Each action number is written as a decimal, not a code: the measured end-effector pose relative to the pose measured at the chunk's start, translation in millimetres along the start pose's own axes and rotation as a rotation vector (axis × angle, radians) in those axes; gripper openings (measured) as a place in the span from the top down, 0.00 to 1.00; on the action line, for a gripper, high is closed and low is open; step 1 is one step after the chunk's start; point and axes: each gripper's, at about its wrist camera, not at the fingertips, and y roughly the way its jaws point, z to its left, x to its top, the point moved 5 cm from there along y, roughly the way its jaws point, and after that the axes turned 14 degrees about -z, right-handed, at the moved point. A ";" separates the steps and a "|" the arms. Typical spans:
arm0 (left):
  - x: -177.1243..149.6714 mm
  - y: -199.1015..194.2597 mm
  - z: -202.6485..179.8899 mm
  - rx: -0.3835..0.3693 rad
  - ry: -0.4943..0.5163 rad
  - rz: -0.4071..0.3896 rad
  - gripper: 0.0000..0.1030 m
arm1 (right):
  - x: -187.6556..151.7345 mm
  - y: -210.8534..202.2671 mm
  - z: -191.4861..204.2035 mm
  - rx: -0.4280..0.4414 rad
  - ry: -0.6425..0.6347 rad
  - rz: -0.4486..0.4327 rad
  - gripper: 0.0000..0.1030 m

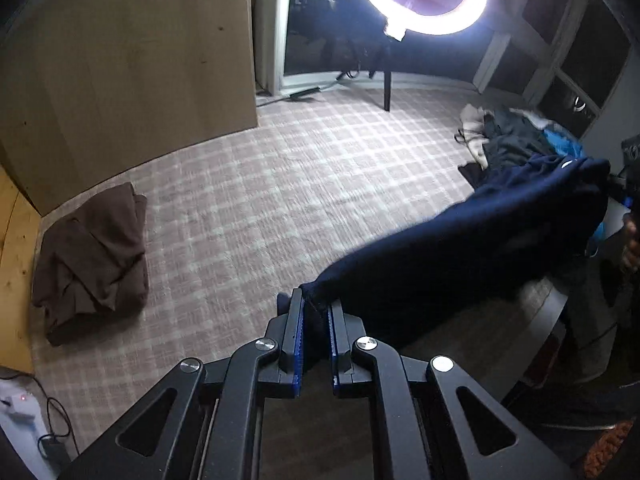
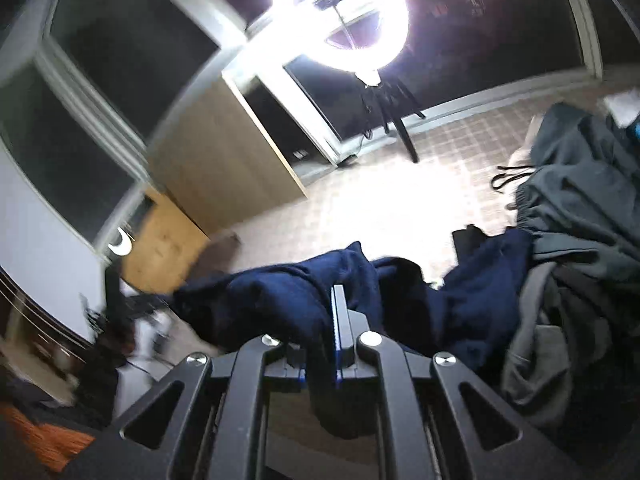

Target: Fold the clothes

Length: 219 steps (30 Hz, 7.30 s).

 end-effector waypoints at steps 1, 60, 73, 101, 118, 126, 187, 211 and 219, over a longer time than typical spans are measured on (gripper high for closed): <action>0.5 15.0 6.2 0.019 0.012 0.016 0.84 | -1.1 11.4 -10.4 -0.023 0.009 0.011 0.92; -22.7 132.8 7.8 -0.026 0.123 0.264 0.51 | -58.0 136.6 -28.9 -0.318 -0.265 0.338 0.51; -14.4 145.9 -5.5 -0.059 0.006 0.174 0.98 | -92.9 142.3 -25.0 -0.363 -0.284 0.387 0.93; 41.3 20.7 10.5 -0.014 0.034 -0.122 0.98 | -31.4 74.1 -31.5 -0.448 -0.273 0.209 0.93; -51.7 -11.0 61.4 0.164 0.149 0.146 0.95 | 14.7 -27.8 -84.0 -0.672 -0.268 0.132 0.75; -61.4 11.3 31.7 0.044 0.167 0.164 0.93 | -18.9 9.0 -77.0 -0.543 -0.310 0.220 0.74; -30.9 171.7 -34.3 -0.092 0.302 0.314 0.68 | -16.9 146.9 -59.5 -0.251 -0.525 0.482 0.64; -39.7 155.5 -34.3 -0.085 0.268 0.294 0.96 | 24.2 152.6 -70.2 -0.198 -0.733 0.527 0.46; -54.5 146.3 -42.0 -0.115 0.335 0.310 0.63 | -14.9 170.9 -97.8 -0.213 -0.686 0.680 0.79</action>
